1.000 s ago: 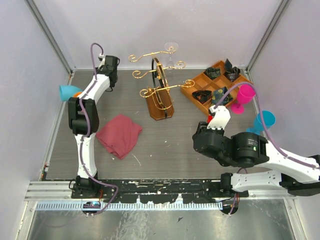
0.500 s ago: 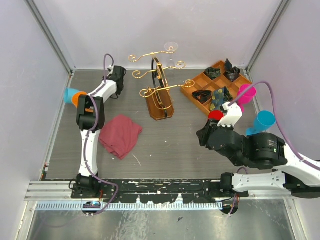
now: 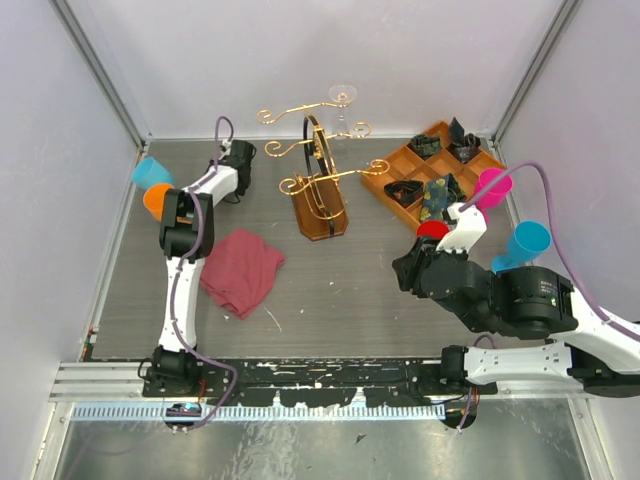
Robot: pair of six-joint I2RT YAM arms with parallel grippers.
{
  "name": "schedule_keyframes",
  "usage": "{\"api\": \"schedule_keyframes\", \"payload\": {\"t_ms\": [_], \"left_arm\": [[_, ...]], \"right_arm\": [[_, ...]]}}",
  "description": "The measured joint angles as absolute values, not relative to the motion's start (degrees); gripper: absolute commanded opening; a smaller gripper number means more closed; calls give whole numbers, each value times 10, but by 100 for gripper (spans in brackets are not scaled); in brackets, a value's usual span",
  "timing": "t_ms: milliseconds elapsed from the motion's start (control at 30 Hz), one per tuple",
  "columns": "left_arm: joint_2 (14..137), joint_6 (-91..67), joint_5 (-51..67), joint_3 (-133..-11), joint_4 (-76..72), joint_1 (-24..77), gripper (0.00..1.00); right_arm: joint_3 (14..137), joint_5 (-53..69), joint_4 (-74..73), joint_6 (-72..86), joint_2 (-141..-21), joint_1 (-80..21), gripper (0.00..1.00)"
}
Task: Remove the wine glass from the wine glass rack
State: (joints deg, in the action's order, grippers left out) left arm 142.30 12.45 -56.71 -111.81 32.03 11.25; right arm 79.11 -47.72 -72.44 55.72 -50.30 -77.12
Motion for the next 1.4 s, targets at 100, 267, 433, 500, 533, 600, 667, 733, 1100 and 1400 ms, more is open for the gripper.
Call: {"api": "schedule_keyframes", "payload": {"t_ms": [100,267,433,500,533,600,667,733,1100,1400], "left_arm": [[1430,121,-569,-1127,322,113,10],[1448,113,-571,-1149,329,116,12],[1467,109,-584,-1167,336,124,11],[1476,108,-595,-1175,338,130,10],[1479,108,-601,-1178,338,132,9],[1484,107,-611,-1181,338,136,8],[1487,104,-622,-1182,338,137,9],[1488,100,-627,-1182,338,138,12],[1495,83,-641,-1199,343,140,38],[1498,65,-651,-1203,345,141,40]], "right_arm": [[791,-480,-724,556,-501,-771,44],[787,-481,-719,554,-501,-771,44],[784,-483,-716,551,-501,-771,44],[784,-484,-715,549,-501,-771,44],[784,-486,-715,548,-501,-771,44],[784,-488,-715,547,-501,-771,44],[784,-490,-715,545,-501,-771,44],[784,-493,-715,543,-501,-771,44],[784,-505,-710,530,-501,-771,45],[784,-514,-708,522,-503,-771,45]]}}
